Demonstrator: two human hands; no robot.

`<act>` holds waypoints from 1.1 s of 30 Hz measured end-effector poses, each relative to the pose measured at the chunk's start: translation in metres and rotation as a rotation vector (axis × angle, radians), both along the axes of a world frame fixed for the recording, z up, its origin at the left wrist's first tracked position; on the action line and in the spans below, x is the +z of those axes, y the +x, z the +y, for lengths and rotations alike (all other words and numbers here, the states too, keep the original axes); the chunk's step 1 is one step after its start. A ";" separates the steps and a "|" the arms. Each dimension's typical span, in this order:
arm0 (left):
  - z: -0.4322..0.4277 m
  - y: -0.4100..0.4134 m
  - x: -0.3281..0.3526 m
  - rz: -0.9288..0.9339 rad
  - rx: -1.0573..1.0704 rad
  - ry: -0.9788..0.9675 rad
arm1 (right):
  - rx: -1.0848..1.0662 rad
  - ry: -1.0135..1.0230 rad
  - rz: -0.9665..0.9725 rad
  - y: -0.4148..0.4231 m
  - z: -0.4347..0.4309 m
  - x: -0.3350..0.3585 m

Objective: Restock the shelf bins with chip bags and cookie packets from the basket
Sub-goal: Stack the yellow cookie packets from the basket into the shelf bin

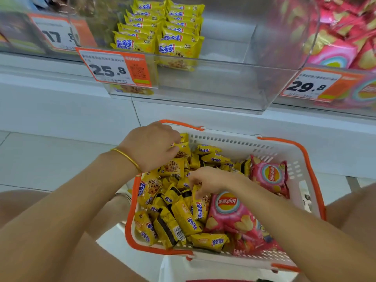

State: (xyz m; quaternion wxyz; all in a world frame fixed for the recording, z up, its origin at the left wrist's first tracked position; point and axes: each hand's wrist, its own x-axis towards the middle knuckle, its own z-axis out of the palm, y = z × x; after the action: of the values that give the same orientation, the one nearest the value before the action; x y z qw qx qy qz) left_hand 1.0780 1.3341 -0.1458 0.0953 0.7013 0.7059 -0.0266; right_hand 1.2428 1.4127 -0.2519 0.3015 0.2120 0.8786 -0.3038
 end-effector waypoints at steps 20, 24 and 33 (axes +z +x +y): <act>0.020 0.014 0.033 -0.840 0.183 0.035 | -0.639 -0.367 0.608 0.032 0.027 0.135; 0.016 0.012 0.063 -1.099 0.124 0.481 | -0.546 -0.233 0.658 0.022 0.033 0.202; 0.025 -0.024 0.064 -0.297 0.222 0.979 | -0.526 0.307 0.747 -0.057 0.099 0.255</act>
State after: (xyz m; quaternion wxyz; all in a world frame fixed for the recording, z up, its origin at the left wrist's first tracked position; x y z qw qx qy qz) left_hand 1.0537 1.3587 -0.0815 -0.1424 0.5809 0.6847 0.4164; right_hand 1.1853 1.5118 0.0026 -0.1564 0.3453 0.8782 -0.2917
